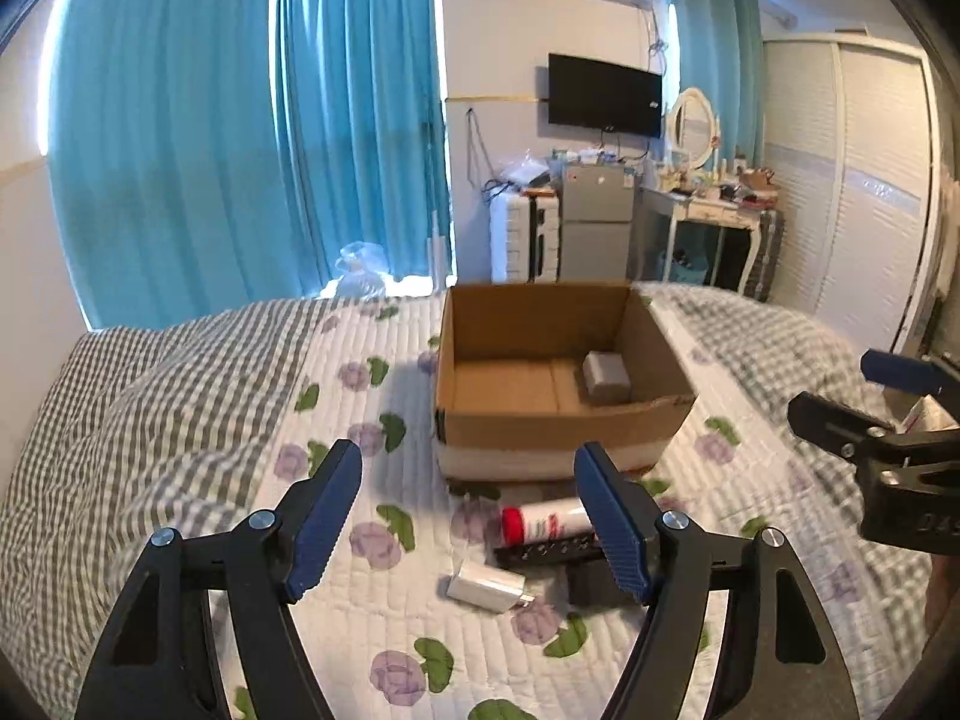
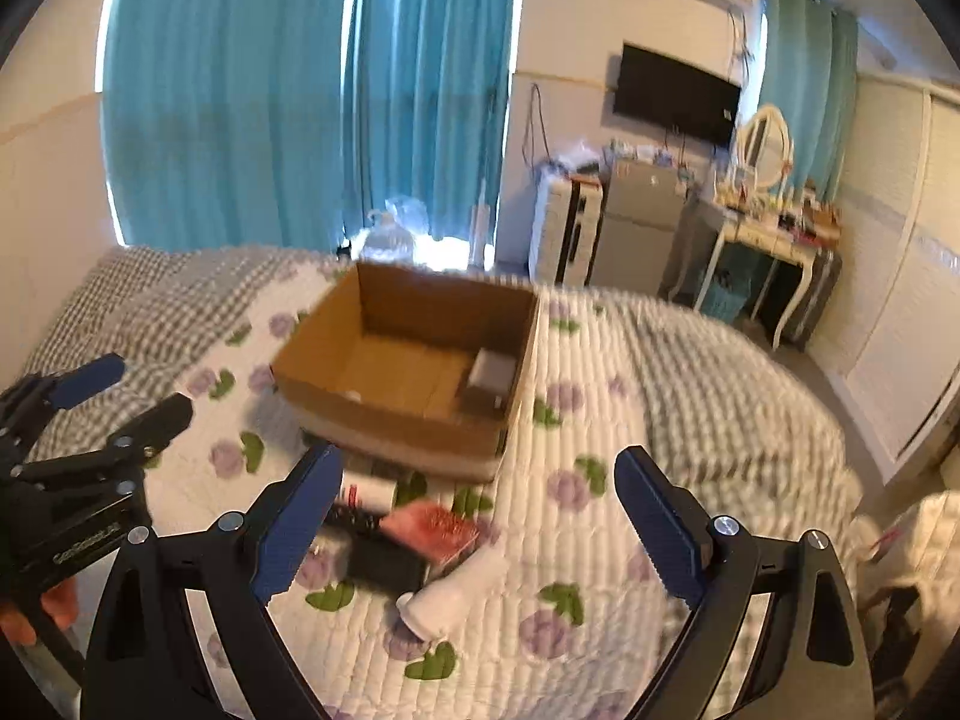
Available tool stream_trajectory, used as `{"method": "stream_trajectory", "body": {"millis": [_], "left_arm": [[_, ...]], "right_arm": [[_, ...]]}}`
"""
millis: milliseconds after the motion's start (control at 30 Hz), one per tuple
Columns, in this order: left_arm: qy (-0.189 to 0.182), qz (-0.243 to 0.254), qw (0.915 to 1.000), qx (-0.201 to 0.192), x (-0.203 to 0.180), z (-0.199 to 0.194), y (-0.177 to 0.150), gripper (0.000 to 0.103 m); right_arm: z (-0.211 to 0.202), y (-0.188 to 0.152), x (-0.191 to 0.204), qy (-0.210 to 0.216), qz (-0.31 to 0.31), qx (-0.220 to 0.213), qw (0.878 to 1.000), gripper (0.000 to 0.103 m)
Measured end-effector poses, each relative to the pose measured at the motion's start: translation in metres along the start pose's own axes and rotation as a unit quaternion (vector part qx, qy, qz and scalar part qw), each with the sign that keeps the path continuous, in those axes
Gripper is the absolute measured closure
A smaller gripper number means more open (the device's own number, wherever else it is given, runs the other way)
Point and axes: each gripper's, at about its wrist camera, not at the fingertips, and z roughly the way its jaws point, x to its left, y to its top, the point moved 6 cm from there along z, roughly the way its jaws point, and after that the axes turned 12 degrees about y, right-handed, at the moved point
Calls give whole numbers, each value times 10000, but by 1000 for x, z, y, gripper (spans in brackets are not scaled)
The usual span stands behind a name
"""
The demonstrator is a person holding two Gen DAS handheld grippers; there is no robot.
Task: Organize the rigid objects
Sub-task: 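Move both tools back toward the remaining items, then grasp the white cylindrical device with the right tool while the left tool grasps the white charger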
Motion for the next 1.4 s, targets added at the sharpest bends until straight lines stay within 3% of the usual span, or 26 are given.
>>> {"method": "stream_trajectory", "body": {"millis": [167, 300, 400, 567, 733, 833, 933, 1000, 1033, 1067, 1100, 1233, 1400], "left_arm": [[87, 48, 9994, 324, -12, 38, -45, 27], [51, 149, 9963, 839, -17, 76, -85, 27], [-99, 34, 9937, 1115, -16, 88, -104, 27], [-141, 65, 9913, 1304, -20, 95, -114, 27], [-119, 131, 9907, 1349, -21, 97, -117, 27], [-108, 107, 9899, 1411, -20, 99, -120, 27], [-78, 46, 9891, 1470, -17, 101, -122, 27], [-52, 13, 9889, 1486, -16, 102, -123, 27], [-51, -6, 9885, 1513, -15, 102, -124, 27], [-54, -16, 9880, 1546, -14, 103, -125, 27], [-59, -13, 9877, 1563, -14, 103, -125, 27], [-57, 37, 9868, 1616, -15, 103, -125, 27], [-11, 196, 9855, 1685, -20, 107, -121, 27]], "right_arm": [[59, -45, -11, -148, 137, 489, 9986, 11], [104, -89, -26, -397, 242, 986, 9940, 11], [126, -119, -36, -159, 691, 1372, 9880, 11], [144, -139, -39, -21, 930, 1640, 9821, 16], [149, -145, -36, -53, 877, 1633, 9827, 16], [146, -147, -34, 21, 934, 1597, 9827, 24], [152, -152, -31, 340, 1198, 1659, 9783, 26], [153, -154, -30, 646, 1433, 1654, 9736, 35], [152, -153, -30, 857, 1560, 1589, 9711, 51], [150, -153, -31, 916, 1630, 1540, 9702, 58], [147, -152, -32, 933, 1632, 1521, 9703, 58], [137, -148, -32, 721, 1410, 1441, 9768, 58], [116, -107, -39, 117, 547, 1138, 9919, 58]]}}
